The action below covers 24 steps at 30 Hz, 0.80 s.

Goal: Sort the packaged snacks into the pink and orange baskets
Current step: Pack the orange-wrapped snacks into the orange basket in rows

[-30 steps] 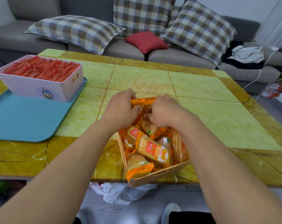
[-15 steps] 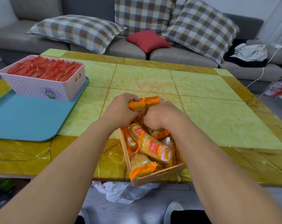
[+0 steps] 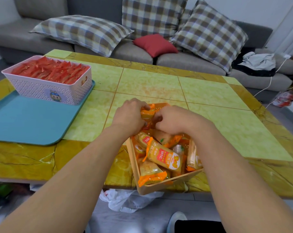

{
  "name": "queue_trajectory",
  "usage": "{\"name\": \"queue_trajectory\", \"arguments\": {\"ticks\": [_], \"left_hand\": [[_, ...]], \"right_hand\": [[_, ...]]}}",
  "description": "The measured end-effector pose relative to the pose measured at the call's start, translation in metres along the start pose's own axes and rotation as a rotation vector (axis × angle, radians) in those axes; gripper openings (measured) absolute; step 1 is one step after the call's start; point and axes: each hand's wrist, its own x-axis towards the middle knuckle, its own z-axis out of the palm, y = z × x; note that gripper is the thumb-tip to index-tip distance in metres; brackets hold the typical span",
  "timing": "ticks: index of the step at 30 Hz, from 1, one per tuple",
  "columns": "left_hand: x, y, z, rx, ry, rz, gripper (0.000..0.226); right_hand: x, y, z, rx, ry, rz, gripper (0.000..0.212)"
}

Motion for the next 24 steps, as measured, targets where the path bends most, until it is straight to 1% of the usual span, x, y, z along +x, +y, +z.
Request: {"name": "queue_trajectory", "arguments": {"ticks": [3, 5, 7, 9, 12, 13, 15, 17, 20, 22, 24], "left_hand": [[-0.002, -0.005, -0.003, -0.160, 0.002, 0.006, 0.056], [-0.006, -0.008, -0.006, -0.274, 0.062, -0.015, 0.047], [-0.010, -0.010, -0.008, -0.304, 0.115, -0.023, 0.040], [-0.015, -0.012, -0.009, -0.289, 0.149, -0.019, 0.032], [-0.020, -0.015, -0.006, -0.122, 0.159, -0.035, 0.019], [-0.021, -0.015, -0.006, -0.070, 0.151, -0.047, 0.017], [-0.021, -0.014, -0.006, -0.035, 0.136, -0.090, 0.016], [-0.019, -0.011, -0.005, -0.011, 0.135, -0.141, 0.018], [-0.018, -0.006, 0.000, -0.027, 0.159, -0.153, 0.028], [-0.018, -0.006, -0.003, -0.065, 0.230, -0.051, 0.041], [-0.018, -0.003, -0.007, -0.042, 0.254, 0.159, 0.059]], "right_hand": [[-0.016, 0.018, -0.016, 0.219, 0.118, -0.020, 0.025], [-0.024, 0.029, -0.022, 0.247, 0.129, -0.014, 0.027], [-0.027, 0.036, -0.024, 0.229, 0.128, 0.002, 0.023], [-0.028, 0.039, -0.023, 0.219, 0.099, 0.040, 0.024], [-0.026, 0.036, -0.016, 0.102, 0.004, 0.086, 0.040], [-0.025, 0.034, -0.013, 0.088, 0.014, 0.098, 0.041], [-0.023, 0.033, -0.008, 0.117, 0.110, 0.117, 0.032], [-0.022, 0.034, -0.007, 0.165, 0.207, 0.138, 0.024], [-0.022, 0.044, -0.015, 0.306, 0.263, 0.126, 0.018], [-0.024, 0.047, -0.022, 0.475, 0.319, 0.101, 0.012], [-0.026, 0.047, -0.029, 0.679, 0.412, 0.113, 0.007]]}}
